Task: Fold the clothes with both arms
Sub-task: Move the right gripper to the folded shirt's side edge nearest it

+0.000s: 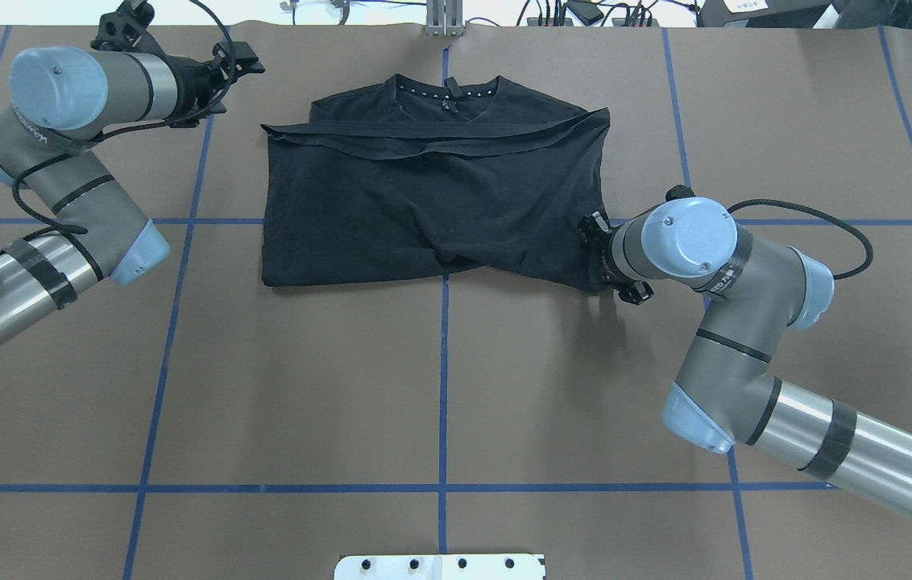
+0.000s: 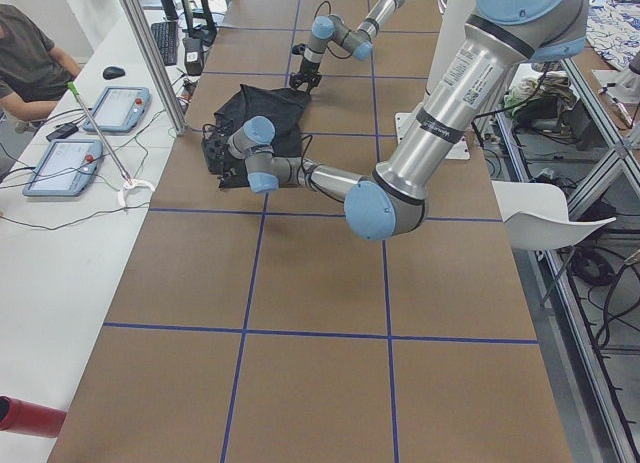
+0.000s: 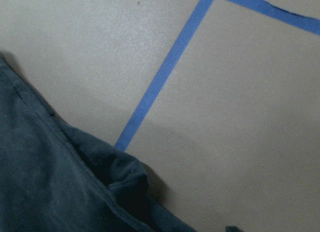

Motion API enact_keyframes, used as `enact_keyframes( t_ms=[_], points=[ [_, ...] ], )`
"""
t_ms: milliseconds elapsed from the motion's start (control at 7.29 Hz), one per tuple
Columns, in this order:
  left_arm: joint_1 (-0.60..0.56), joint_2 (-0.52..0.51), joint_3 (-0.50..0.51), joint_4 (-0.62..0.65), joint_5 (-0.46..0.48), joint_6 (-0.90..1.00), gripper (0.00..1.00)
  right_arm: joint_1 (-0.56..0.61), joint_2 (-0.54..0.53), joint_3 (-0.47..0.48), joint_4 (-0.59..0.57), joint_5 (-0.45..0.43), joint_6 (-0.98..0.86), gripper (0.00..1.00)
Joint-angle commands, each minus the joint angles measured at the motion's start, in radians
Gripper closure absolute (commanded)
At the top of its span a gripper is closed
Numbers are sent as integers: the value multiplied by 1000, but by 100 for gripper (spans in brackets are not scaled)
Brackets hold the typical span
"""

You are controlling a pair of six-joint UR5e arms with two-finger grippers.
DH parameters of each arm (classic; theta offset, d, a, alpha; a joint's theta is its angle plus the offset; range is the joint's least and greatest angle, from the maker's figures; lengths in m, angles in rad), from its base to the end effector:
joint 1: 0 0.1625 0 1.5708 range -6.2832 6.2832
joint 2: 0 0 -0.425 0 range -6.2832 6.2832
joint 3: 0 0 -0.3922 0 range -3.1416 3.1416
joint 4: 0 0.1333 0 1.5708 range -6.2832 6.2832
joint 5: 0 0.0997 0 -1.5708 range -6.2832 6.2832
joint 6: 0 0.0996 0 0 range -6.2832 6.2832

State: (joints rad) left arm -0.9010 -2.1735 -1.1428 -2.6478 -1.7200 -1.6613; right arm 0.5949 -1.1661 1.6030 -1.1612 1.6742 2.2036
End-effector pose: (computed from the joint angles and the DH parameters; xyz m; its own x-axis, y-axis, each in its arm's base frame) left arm 0.3739 -0.6631 0.3807 0.1318 -0.3104 -0.9414 0.7024 0.6994 -0.1323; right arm -0.4801 -0.4734 0.3782 0.1507 0.8123 0.5635 -0.7224 0.4796 -0.4981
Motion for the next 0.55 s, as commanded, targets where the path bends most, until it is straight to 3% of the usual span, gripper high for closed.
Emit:
enact_keyframes(
  t_ms=[0, 411],
  points=[
    [1, 0, 0, 0, 0, 0, 1, 0, -12, 15, 0, 2, -1, 100],
    [1, 0, 0, 0, 0, 0, 1, 3, -50, 95, -23, 56, 1, 100]
  ],
)
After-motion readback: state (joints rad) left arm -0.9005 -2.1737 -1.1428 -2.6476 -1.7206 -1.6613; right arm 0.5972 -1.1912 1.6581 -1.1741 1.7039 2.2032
